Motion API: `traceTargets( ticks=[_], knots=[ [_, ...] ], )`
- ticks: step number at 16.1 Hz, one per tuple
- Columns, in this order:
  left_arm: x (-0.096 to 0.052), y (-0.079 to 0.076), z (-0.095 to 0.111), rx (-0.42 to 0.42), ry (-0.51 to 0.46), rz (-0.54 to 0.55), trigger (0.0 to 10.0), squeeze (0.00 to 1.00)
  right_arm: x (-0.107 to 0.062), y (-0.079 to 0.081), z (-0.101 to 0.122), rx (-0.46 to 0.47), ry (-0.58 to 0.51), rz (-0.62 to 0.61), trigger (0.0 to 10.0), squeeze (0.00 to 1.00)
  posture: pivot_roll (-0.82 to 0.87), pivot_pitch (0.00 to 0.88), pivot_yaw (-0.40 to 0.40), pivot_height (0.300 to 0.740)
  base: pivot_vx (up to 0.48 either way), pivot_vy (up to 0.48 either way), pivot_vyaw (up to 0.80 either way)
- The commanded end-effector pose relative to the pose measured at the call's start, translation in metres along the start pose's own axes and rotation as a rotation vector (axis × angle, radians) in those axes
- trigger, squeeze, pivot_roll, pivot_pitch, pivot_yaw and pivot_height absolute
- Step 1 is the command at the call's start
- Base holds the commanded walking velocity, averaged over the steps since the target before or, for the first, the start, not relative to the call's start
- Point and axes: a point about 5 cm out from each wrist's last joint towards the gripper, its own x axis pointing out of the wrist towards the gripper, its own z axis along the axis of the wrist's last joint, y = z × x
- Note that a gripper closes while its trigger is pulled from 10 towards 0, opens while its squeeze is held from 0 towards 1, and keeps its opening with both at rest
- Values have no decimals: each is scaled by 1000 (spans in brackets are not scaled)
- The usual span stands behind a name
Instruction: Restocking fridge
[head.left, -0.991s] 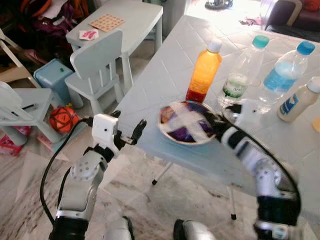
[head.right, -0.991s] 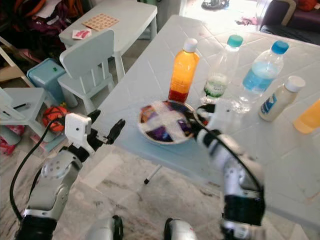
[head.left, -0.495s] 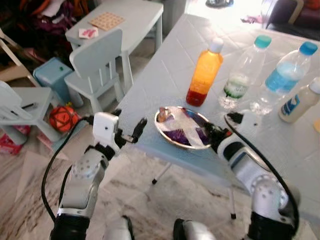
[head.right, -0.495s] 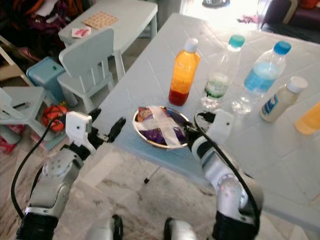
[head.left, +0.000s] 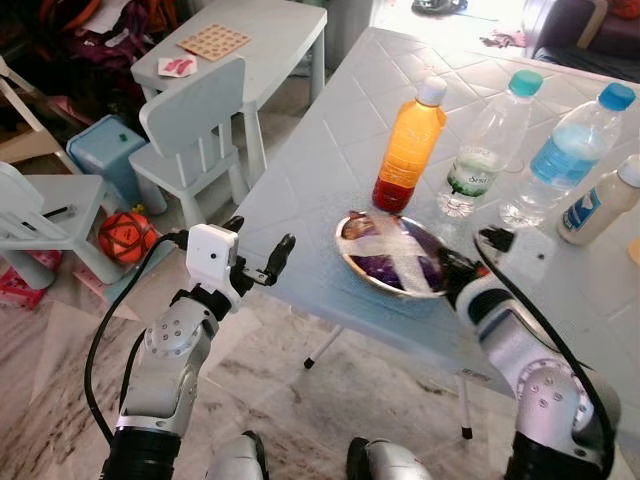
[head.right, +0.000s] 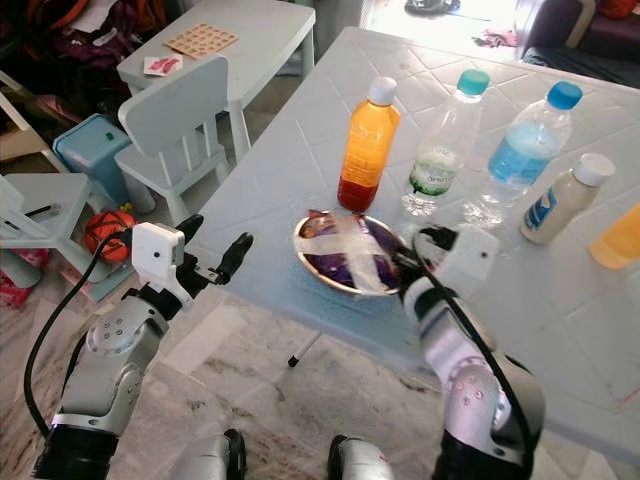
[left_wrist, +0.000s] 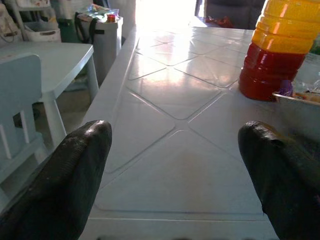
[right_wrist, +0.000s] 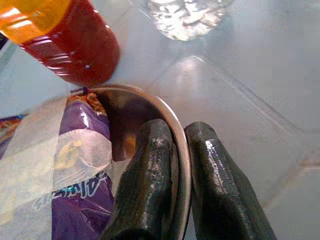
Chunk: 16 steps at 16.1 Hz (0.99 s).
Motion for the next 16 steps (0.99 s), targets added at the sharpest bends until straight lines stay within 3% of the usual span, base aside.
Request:
traceTargets(
  ticks=[1,2,3,6,12,13,16],
  knots=[
    [-1,0,-1,3,5,-5,10000,0,-4,6,-6,31,3,22,10000,0,-18,140,-5,740,0,0,0],
    [-1,0,-2,3,5,-6,10000,0,-5,6,-5,12,0,27,10000,149,-20,139,-4,740,0,0,0],
    [-1,0,-1,3,3,-8,10000,0,-6,7,-5,7,-3,43,10000,1000,-20,138,-4,740,0,0,0],
    [0,0,-1,4,2,-10,10000,0,-11,8,-1,-111,-38,91,10000,1000,-23,139,-4,740,0,0,0],
    [0,0,-2,3,5,-12,10000,0,-17,1,13,-116,-67,128,10000,1000,-27,138,-3,740,0,0,0],
    [0,0,-2,3,6,-13,10000,0,-18,-3,14,-178,-7,152,10000,1000,-33,138,-2,740,0,0,0],
    [1,-1,-4,3,14,-19,10000,0,-14,-15,18,-178,65,178,10000,1000,-38,138,0,740,0,0,0]
  ],
)
